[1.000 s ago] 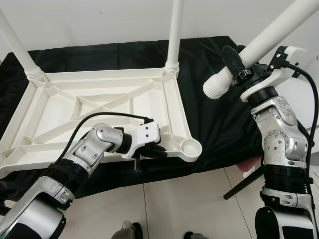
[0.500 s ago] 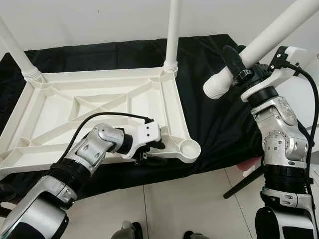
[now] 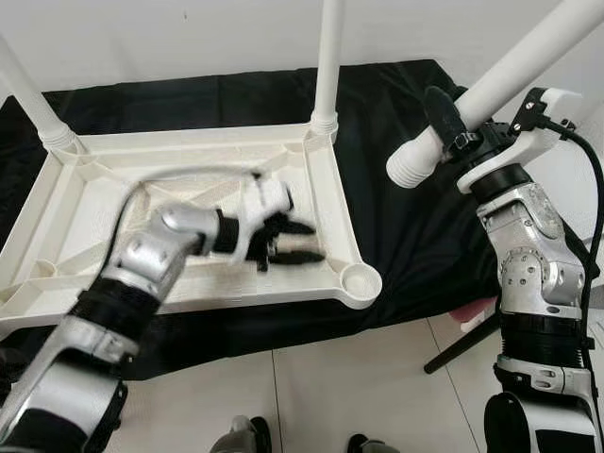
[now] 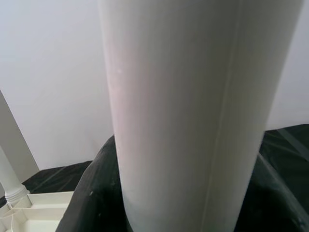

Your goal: Building children table

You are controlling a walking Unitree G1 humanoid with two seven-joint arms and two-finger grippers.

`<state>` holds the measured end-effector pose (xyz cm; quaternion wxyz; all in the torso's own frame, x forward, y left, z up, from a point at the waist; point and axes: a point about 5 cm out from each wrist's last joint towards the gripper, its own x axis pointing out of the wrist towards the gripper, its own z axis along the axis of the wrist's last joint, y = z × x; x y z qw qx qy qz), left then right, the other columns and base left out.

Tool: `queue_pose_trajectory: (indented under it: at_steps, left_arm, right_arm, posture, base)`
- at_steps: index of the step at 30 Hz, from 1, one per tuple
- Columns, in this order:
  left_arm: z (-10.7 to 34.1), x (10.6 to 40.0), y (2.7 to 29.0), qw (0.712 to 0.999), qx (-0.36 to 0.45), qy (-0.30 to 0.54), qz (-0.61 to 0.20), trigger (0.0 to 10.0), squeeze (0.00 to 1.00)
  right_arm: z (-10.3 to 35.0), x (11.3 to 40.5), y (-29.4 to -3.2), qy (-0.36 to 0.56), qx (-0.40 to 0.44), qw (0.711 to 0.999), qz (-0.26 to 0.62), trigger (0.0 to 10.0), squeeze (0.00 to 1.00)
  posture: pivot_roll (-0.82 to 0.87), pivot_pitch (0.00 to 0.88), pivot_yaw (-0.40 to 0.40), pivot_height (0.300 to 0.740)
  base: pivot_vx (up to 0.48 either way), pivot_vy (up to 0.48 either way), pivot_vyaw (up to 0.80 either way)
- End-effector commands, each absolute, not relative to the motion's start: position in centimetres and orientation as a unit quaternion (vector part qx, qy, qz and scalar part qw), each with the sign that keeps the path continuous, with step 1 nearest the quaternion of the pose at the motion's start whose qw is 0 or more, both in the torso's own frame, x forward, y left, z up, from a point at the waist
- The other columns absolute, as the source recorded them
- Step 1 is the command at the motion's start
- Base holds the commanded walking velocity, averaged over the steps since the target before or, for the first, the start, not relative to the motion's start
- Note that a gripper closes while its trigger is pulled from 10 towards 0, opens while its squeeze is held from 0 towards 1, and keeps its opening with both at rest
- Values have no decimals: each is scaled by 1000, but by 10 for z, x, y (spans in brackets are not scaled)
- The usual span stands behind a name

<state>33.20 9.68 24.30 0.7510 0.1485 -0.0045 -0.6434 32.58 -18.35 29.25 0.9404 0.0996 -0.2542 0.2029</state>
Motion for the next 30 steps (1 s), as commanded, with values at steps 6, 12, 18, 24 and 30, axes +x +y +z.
queue_pose_trajectory:
  at_steps: [6,12,18,24,30]
  left_arm:
    - [247,371,108,885,70,-23,-460,10000,0]
    - [257,388,123,941,-23,-38,-334,10000,0]
    - [266,399,147,976,-38,-56,-209,10000,0]
    - [268,406,170,994,-22,-59,-88,10000,0]
    - [268,408,194,996,-5,-48,79,10000,0]
  right_arm:
    - [296,324,-181,-268,106,935,205,10000,0]
    - [294,326,-178,-265,109,936,206,10000,0]
    - [292,327,-175,-263,113,935,209,10000,0]
    - [292,327,-173,-262,115,935,210,10000,0]
    - [290,326,-170,-261,121,934,210,10000,0]
  posture:
    - [6,147,52,740]
    - [4,144,45,740]
    - [3,138,41,740]
    - [5,134,41,740]
    - [4,131,42,740]
  base:
    - [0,0,0]
    - [0,0,0]
    - [0,0,0]
    - [0,0,0]
    - [0,0,0]
